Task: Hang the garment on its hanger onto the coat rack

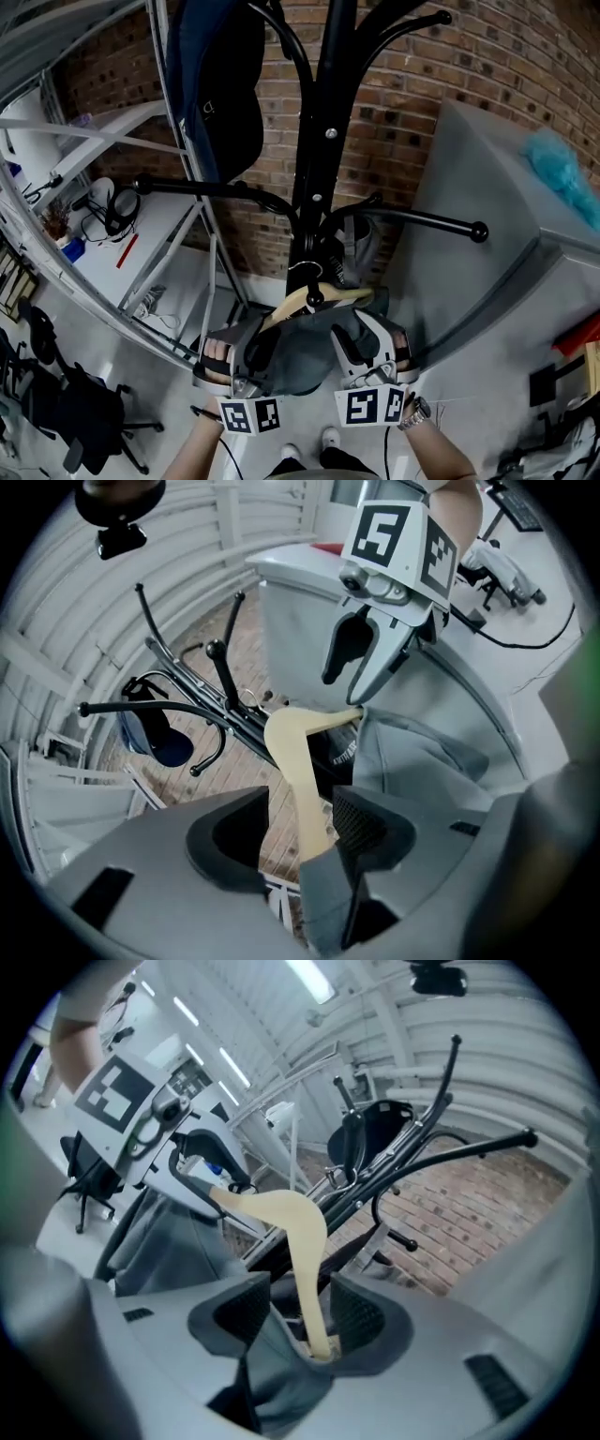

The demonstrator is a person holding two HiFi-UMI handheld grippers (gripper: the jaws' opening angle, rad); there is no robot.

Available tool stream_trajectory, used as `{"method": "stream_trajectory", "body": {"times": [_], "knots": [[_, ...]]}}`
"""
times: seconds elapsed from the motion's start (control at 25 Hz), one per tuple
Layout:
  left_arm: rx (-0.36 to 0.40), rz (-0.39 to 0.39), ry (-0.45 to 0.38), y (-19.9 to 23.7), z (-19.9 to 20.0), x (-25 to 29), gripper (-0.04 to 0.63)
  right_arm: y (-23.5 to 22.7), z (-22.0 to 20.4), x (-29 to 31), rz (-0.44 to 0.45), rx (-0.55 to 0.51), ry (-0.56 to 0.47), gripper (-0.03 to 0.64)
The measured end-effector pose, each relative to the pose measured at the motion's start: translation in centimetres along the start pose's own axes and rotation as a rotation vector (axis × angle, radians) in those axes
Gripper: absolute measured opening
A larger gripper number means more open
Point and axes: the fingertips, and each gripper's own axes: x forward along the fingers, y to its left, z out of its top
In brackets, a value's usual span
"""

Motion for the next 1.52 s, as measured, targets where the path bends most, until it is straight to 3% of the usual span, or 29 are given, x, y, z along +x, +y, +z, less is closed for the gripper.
{"method": "stream_trajectory", "body": {"times": [0.08, 0.16, 0.24, 0.36, 0.44, 0.48, 0.56, 0.6, 0.76, 0.84, 0.88, 1.04, 1.24, 1.52], "knots": [[0.001, 0.011, -0.017, -0.3, 0.3, -0.9, 0.199, 0.8, 0.1, -1.0, 0.003, 0.074, -0.009, 0.199], [-0.018, 0.03, -0.021, -1.0, 0.7, -1.9, 0.198, 1.7, -0.1, -1.8, 0.002, 0.173, -0.003, 0.109], [-0.093, 0.052, -0.03, -1.9, 1.3, -3.1, 0.198, 2.7, -0.5, -2.5, 0.013, 0.32, 0.017, 0.052], [-0.261, 0.064, -0.036, -3.0, 2.2, -4.7, 0.197, 4.4, -0.3, -3.7, 0.066, 0.543, 0.012, 0.028], [-0.368, 0.074, -0.034, -3.2, 2.4, -5.7, 0.192, 5.3, 0.4, -4.5, 0.099, 0.622, -0.012, 0.021], [-0.443, 0.08, -0.034, -3.2, 2.4, -6.2, 0.161, 5.5, 0.6, -4.9, 0.1, 0.636, -0.023, 0.021], [-0.637, 0.1, -0.053, -2.7, 2.6, -7.4, 0.021, 5.4, 0.7, -5.9, 0.072, 0.666, -0.029, 0.021], [-0.721, 0.104, -0.077, -2.4, 2.9, -7.9, 0.003, 5.2, 0.7, -6.5, 0.058, 0.702, -0.031, 0.021], [-0.923, 0.023, -0.16, -2.9, 4.1, -8.6, 0.003, 5.4, 2.0, -8.0, 0.085, 0.86, -0.075, 0.021], [-1.076, -0.03, -0.152, -3.2, 3.5, -9.0, 0.003, 5.8, 2.8, -8.9, 0.094, 0.86, -0.091, 0.023], [-1.114, -0.045, -0.153, -3.2, 3.3, -9.4, 0.003, 5.9, 3.0, -9.5, 0.09, 0.848, -0.096, 0.023], [-1.083, -0.064, -0.143, -3.7, 2.6, -11.5, 0.003, 6.5, 3.0, -11.3, 0.064, 0.834, -0.098, 0.023], [-1.091, -0.066, -0.148, -3.8, 1.4, -13.4, 0.003, 7.7, 4.2, -12.1, 0.116, 0.882, -0.177, 0.023], [-1.081, -0.073, -0.167, -3.5, 1.3, -15.0, 0.003, 9.5, 6.4, -12.3, 0.124, 0.805, -0.175, 0.021]]}}
